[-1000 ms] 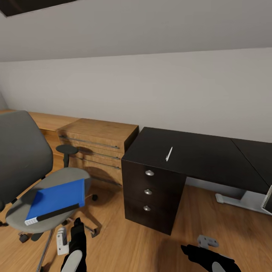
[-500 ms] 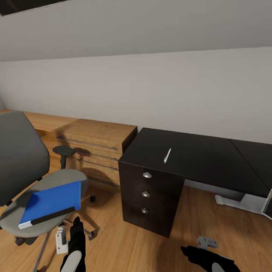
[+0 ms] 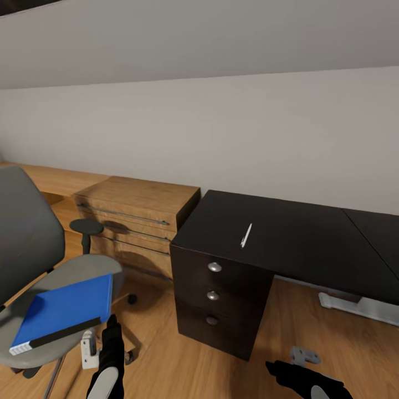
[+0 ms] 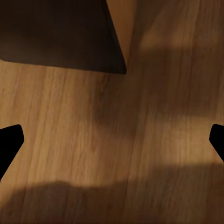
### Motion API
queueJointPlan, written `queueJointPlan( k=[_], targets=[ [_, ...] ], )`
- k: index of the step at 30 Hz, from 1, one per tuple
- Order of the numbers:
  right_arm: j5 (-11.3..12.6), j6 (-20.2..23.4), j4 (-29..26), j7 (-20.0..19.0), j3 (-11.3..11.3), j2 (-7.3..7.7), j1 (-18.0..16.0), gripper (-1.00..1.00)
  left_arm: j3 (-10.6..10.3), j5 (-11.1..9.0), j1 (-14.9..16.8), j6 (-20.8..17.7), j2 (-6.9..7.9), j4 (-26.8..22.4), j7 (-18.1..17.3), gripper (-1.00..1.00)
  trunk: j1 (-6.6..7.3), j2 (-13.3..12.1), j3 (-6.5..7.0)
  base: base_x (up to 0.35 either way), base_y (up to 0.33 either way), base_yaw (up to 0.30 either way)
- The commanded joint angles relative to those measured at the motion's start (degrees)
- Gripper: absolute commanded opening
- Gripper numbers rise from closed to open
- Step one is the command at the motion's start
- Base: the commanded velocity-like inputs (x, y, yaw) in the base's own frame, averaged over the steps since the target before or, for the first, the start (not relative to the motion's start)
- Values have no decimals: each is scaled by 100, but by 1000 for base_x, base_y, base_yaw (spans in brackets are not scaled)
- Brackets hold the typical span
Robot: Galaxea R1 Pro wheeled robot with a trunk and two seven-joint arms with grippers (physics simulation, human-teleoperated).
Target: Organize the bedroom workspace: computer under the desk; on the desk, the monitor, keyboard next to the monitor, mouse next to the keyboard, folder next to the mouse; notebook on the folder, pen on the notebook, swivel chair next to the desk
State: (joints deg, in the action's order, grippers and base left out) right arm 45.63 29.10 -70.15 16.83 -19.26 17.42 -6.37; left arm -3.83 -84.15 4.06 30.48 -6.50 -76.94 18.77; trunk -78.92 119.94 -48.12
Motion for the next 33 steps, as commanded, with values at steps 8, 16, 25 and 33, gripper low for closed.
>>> queueJointPlan(
  k=[8,16,25,33],
  targets=[
    [29,-5,122,56,26,18,-5,100,19,-44,0,28,15,-6,-47,100,-1,3,-6,49,-12,0],
    [0,-9,576,43,69,43,-5,100,28,-48,-21,28,20,-12,-52,100,-1,3,-6,8,-2,0],
    [-11,-10,717,40,36,49,-5,100,31,-47,-32,29,24,-12,-53,100,-1,3,-6,46,0,0],
    [-18,-10,751,39,23,33,-5,100,157,-99,-39,29,26,-14,-54,100,-1,3,-6,14,0,0]
  ],
)
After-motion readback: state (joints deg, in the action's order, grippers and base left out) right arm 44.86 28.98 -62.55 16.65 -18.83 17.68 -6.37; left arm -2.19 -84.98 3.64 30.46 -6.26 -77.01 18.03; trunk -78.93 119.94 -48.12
